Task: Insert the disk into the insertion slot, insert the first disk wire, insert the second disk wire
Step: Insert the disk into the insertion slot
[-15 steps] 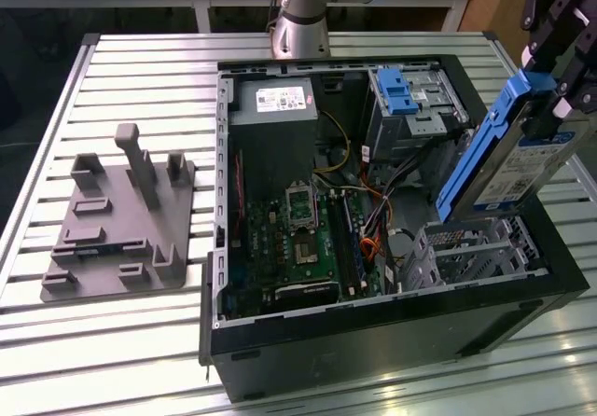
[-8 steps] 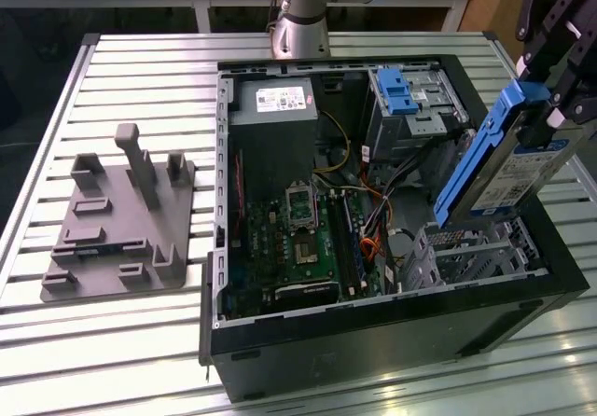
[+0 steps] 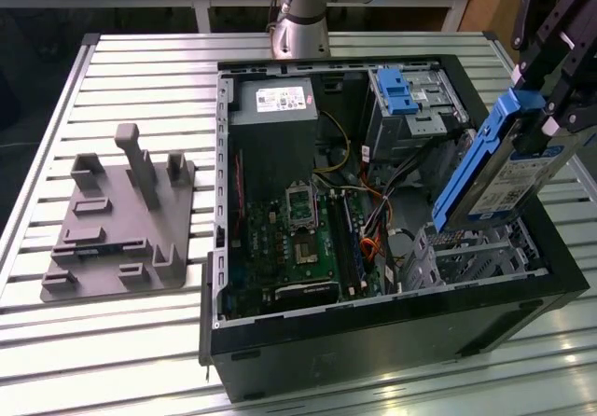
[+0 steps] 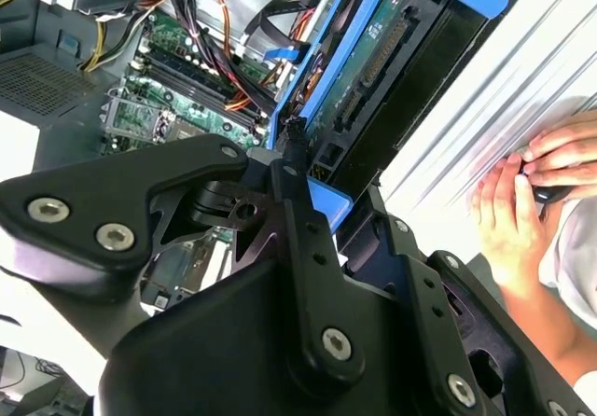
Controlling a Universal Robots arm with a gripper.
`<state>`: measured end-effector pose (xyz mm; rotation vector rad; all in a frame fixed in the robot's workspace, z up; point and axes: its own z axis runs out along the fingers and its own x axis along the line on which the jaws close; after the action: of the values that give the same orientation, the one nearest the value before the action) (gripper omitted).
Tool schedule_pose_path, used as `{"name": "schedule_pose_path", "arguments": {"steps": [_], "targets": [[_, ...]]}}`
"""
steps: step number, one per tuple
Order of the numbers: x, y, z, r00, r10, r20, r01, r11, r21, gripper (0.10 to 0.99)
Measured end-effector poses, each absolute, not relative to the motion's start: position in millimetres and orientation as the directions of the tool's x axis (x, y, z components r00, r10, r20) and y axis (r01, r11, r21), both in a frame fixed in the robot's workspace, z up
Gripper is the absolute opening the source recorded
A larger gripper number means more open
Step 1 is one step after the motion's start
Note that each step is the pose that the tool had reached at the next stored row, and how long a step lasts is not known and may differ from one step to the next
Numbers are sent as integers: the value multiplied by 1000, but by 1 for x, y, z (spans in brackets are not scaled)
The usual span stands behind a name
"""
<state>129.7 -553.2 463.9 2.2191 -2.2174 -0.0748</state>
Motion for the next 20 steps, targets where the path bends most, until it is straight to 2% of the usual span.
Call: {"name": "schedule_pose_path", "arguments": {"steps": [20], "targets": [[130,-554,449,7,-1000,-25,-999,-8,36,365]]}}
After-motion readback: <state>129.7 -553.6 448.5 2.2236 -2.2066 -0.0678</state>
